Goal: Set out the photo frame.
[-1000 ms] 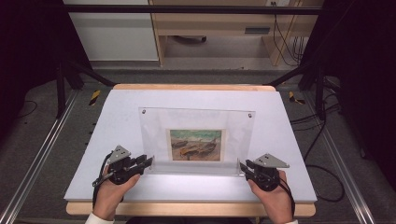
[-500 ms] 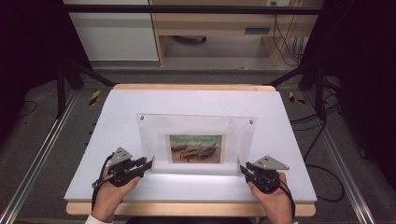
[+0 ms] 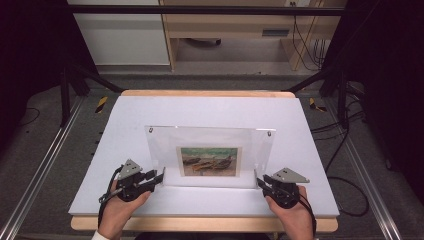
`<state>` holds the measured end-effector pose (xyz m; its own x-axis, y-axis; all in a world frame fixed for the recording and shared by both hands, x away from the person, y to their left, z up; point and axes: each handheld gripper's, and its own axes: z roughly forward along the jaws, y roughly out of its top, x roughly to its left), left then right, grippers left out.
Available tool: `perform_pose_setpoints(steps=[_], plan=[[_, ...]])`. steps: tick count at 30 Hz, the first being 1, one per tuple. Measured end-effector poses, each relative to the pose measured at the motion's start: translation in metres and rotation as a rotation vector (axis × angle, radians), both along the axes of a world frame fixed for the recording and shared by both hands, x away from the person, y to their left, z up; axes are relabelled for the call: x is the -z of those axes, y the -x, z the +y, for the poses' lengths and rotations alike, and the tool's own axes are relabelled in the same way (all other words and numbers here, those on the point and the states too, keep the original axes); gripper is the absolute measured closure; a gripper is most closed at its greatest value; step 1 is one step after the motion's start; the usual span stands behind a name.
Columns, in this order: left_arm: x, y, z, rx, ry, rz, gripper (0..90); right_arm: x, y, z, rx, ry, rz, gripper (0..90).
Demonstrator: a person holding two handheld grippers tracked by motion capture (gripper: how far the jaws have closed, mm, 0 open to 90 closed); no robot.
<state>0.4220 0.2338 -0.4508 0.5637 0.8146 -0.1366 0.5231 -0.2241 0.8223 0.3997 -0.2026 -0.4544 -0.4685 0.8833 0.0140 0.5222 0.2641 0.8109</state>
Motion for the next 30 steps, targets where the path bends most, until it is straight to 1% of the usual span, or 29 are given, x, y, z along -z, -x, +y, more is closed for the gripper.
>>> perform_pose_setpoints(steps=[16,26,30], plan=[[-0.0002,0.0021,-0.0008,0.003,-0.001,0.002,65.1,-0.0002,0.0002,0.0003,0.005,0.0,-0.004,70.6],[0.0,0.0007,-0.0001,0.004,-0.001,-0.006,65.2,-0.0002,0.0003,0.0007,0.006,0.004,-0.006,70.7],[0.0001,0.0003,0.0005,0.009,0.001,-0.002,65.1,-0.0002,0.0003,0.0009,0.007,0.002,-0.006,70.1]])
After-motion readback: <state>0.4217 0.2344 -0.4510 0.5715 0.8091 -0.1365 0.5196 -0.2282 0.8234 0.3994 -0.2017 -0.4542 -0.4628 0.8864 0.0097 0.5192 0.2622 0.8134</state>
